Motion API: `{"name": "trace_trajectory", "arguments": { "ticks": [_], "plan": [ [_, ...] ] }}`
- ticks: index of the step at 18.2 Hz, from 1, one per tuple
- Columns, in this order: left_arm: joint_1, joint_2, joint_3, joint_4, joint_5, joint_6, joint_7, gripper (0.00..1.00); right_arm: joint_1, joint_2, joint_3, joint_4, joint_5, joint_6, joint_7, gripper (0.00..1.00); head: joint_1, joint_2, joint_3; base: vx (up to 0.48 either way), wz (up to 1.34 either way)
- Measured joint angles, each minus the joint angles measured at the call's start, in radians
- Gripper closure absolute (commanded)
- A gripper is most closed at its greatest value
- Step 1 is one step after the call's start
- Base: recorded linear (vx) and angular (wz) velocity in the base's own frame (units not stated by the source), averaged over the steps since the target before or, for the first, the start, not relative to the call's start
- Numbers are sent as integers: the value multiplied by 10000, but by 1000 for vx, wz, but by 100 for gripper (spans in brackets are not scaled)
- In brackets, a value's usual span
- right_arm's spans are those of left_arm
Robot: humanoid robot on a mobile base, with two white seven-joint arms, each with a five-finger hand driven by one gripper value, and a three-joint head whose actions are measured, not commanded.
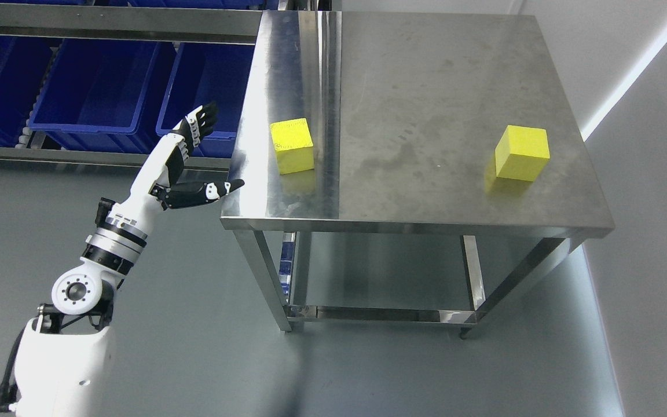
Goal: Move yellow foam block to right shelf middle
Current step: 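Reach the left hand toward the nearer yellow foam cube on the table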
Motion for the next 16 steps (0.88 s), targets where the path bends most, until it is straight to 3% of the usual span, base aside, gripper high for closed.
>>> {"name": "trace_trajectory", "arguments": {
  "ticks": [16],
  "plan": [
    [-1616,-63,-1476,1595,-274,126,-122,0,0,0,0,0,0,3,-1,0,0,0,0,0,0]
  ]
}}
